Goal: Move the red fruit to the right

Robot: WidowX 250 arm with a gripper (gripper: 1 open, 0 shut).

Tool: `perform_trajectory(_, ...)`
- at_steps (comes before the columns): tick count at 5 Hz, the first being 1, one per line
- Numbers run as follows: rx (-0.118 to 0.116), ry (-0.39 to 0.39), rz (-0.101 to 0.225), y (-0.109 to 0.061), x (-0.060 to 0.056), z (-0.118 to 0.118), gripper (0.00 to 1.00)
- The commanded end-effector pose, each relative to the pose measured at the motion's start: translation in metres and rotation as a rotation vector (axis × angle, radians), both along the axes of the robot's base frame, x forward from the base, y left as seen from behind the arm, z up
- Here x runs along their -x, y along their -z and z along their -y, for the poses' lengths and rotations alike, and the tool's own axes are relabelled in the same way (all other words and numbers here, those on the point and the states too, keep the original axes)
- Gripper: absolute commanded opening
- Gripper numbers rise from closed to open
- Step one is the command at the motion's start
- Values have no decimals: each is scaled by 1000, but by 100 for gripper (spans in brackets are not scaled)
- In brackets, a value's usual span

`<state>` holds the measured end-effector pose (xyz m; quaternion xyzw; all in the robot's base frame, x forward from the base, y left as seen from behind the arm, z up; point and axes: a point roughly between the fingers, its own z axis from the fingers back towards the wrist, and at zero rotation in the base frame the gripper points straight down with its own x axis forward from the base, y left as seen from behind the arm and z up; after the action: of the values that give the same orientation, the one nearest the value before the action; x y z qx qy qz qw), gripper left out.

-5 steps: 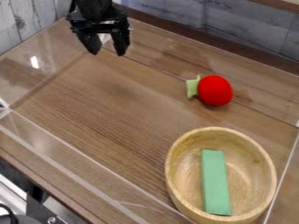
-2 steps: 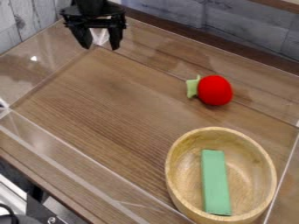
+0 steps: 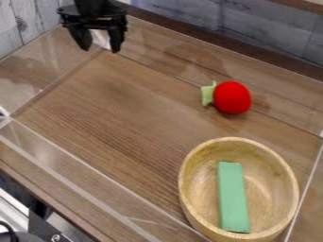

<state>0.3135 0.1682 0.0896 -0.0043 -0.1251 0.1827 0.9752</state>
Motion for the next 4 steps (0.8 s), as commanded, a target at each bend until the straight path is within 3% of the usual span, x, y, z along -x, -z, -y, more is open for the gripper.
perform_trajectory(1,-44,43,62,-26,-8,-15,100)
perform_trajectory(3,-37,-75,60,-35,-2,6,100)
perform_trajectory(4,-41,-87,60,-37,-1,16,100)
